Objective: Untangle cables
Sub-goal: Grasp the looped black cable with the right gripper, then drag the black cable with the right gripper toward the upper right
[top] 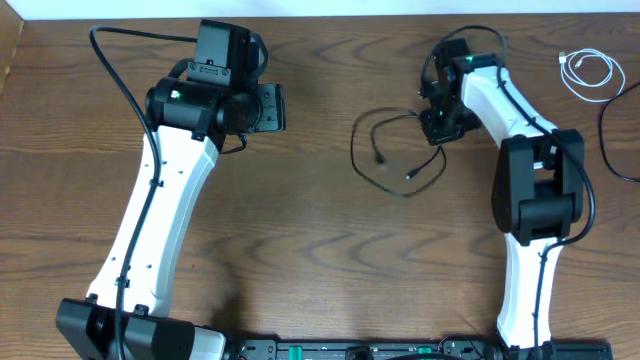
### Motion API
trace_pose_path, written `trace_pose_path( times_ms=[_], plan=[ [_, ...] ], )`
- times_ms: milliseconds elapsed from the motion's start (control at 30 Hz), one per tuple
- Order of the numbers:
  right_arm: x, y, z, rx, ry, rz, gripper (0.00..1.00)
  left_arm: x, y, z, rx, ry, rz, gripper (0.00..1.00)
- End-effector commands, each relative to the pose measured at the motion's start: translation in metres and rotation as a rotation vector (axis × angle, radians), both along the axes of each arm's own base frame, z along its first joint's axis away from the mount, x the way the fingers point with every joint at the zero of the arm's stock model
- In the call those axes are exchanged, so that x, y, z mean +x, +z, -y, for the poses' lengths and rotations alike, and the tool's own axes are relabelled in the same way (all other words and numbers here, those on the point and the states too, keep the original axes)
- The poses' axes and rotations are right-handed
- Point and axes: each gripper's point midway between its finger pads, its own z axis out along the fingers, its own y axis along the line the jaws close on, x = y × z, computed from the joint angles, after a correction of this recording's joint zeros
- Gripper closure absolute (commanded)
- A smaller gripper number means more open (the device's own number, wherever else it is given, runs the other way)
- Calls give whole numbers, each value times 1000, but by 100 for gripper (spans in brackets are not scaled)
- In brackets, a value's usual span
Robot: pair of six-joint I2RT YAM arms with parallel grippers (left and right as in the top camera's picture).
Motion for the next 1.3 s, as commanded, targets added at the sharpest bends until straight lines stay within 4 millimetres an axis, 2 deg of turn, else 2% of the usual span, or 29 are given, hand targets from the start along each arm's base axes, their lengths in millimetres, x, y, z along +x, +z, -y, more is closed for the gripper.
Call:
trace_pose_path(
  times_ms=[0, 133, 233, 267, 300, 400, 500, 633, 667, 733, 933, 1033, 1100, 1167, 1267],
  plan=[
    [-24, -34, -47, 265, -53, -181, 99, -1, 6, -2, -8, 15, 12, 37],
    [3, 27, -62, 397, -34, -93, 99, -1, 6, -2, -8, 15, 12, 37],
    [14, 75, -73, 517, 7, -11, 99, -1, 6, -2, -8, 15, 12, 37],
    [19, 105, -78, 600, 24, 37, 99, -1, 6, -2, -8, 15, 12, 37],
    [20, 118, -79, 637, 31, 59, 99, -1, 6, -2, -8, 15, 12, 37],
    [27, 181, -80, 846, 56, 168, 99, -1, 6, -2, -8, 15, 12, 37],
    [25, 213, -79, 995, 68, 194, 99, -1, 6, -2, -8, 15, 13, 37],
    [25, 228, -74, 1095, 63, 196, 99, -1, 6, -2, -8, 15, 12, 37],
    [24, 241, -71, 1169, 69, 201, 99, -1, 6, -2, -8, 15, 12, 37],
    [27, 253, -63, 1238, 60, 216, 99, -1, 6, -2, -8, 15, 12, 37],
    [34, 260, -33, 1274, -23, 226, 99, -1, 6, -2, -8, 15, 12, 37],
    [44, 225, -12, 1065, -131, 220, 99, -1, 6, -2, -8, 15, 12, 37],
    [47, 194, 6, 862, -211, 208, 98, -1, 6, -2, -8, 15, 12, 37],
    [47, 168, 29, 675, -301, 184, 80, -1, 6, -2, -8, 15, 11, 37],
    [46, 154, 40, 598, -324, 179, 46, -1, 6, -2, -7, 15, 10, 37]
  ],
)
